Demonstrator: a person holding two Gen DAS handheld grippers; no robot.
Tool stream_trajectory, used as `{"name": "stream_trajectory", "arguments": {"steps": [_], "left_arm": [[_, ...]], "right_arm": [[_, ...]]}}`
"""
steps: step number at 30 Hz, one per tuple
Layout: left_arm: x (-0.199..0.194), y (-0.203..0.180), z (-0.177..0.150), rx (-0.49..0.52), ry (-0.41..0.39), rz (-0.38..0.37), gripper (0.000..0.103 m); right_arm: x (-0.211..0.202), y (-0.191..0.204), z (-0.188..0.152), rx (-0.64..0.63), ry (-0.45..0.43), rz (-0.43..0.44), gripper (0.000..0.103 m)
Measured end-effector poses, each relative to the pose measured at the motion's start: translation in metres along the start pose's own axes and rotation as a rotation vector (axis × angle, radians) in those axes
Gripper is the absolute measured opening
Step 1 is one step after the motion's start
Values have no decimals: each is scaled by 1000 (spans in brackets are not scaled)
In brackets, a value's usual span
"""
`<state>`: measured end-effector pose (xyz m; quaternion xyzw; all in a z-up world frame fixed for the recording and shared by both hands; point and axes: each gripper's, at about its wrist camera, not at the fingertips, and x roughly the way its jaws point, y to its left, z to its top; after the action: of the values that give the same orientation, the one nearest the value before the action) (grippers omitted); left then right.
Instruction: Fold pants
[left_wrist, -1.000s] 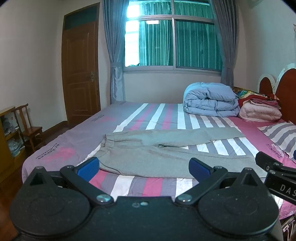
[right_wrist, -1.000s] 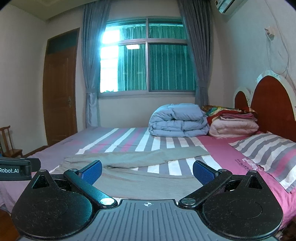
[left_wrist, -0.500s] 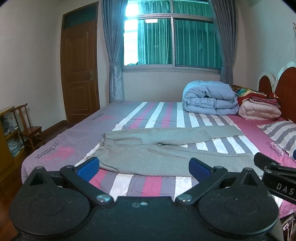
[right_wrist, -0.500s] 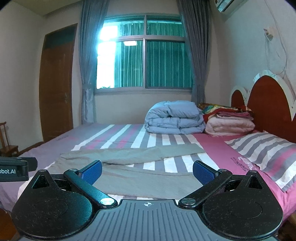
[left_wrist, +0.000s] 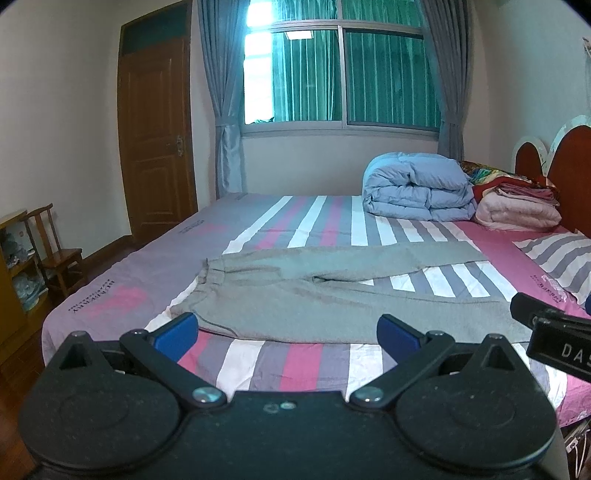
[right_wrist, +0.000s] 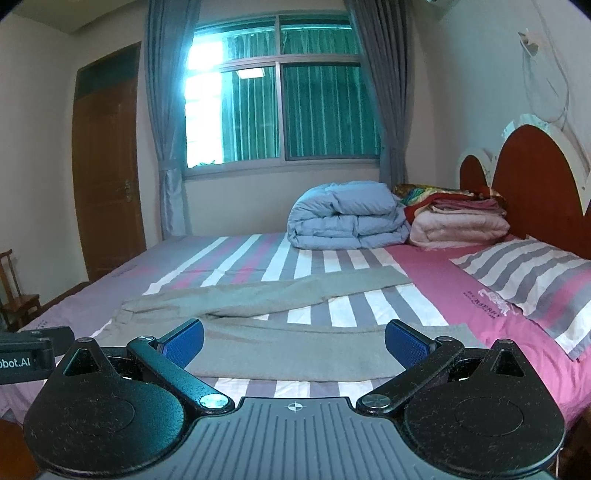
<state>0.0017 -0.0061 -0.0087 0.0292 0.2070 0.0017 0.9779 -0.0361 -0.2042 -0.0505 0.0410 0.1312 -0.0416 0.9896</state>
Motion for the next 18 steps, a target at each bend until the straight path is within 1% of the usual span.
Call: {"name": "stream_trajectory", "arguments": {"steps": [9, 11, 18], "left_arm": [[1, -4, 0, 0, 0, 1, 97], [3, 1, 2, 0, 0, 0, 97], [5, 1, 3, -2, 4, 3, 97]], "right_arm": [[1, 1, -1, -5, -6, 6, 103], [2, 1, -2, -4, -6, 5, 103], [1, 0, -3, 3, -8, 7, 103]]}}
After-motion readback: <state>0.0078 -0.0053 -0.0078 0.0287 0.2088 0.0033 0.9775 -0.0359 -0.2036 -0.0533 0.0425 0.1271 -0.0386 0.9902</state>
